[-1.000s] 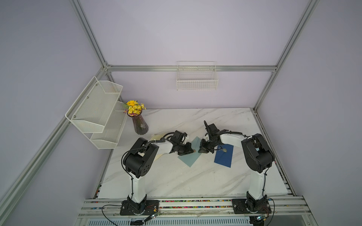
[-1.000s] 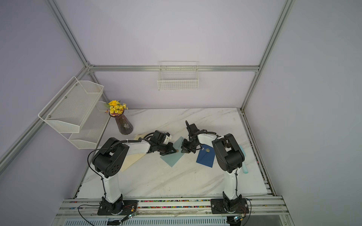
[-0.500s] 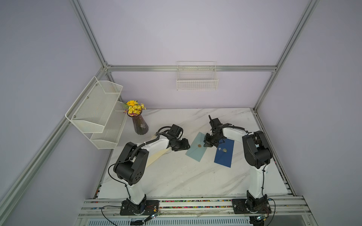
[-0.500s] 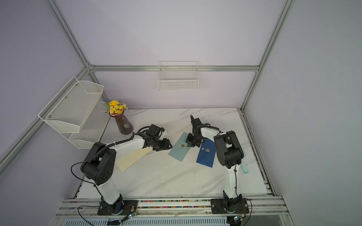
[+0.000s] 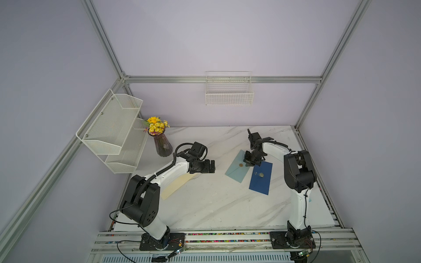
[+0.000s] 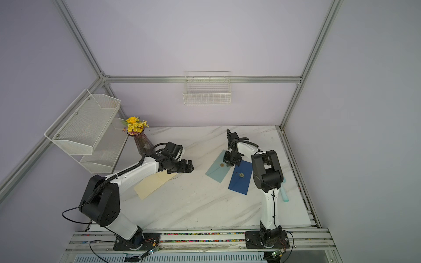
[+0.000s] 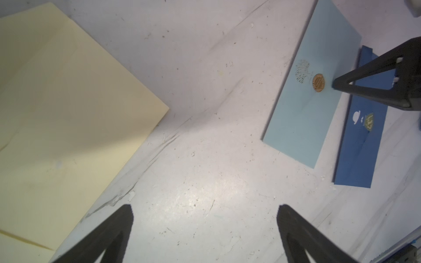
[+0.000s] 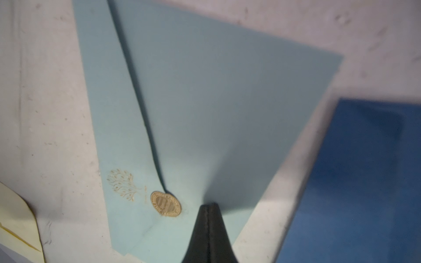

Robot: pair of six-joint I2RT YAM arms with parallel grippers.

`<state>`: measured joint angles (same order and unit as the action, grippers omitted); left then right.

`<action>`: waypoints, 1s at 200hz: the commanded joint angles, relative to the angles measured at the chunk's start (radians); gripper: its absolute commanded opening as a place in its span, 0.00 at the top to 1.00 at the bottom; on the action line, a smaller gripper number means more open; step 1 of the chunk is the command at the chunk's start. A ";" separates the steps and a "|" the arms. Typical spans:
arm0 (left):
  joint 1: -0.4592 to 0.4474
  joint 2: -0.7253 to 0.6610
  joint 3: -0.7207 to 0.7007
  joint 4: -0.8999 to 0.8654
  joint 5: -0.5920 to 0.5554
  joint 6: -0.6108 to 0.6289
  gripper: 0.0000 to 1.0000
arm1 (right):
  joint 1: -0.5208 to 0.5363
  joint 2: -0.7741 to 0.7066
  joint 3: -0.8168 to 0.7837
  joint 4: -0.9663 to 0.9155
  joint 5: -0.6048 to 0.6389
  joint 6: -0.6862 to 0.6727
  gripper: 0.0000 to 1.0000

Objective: Fold the letter paper in half and place it into the envelope
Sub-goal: Move the envelope to the center of the board.

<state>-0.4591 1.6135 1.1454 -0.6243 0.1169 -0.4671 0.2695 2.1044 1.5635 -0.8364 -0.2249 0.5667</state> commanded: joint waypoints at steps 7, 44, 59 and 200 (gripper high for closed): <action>0.016 -0.062 -0.001 -0.019 -0.031 0.025 0.00 | -0.003 -0.041 0.001 -0.017 -0.039 -0.016 1.00; 0.043 -0.097 -0.009 -0.045 -0.046 0.031 0.00 | -0.003 -0.056 -0.038 0.042 -0.110 0.003 1.00; 0.055 -0.112 -0.017 -0.053 -0.044 0.033 0.00 | 0.001 -0.065 -0.042 0.064 -0.129 0.008 1.00; 0.138 -0.192 -0.053 -0.105 -0.087 0.022 0.00 | 0.006 0.086 -0.006 0.162 -0.188 0.003 1.00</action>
<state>-0.3573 1.4597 1.0813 -0.7055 0.0643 -0.4522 0.2710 2.1365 1.5356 -0.6899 -0.4110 0.5789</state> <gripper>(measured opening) 0.998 0.044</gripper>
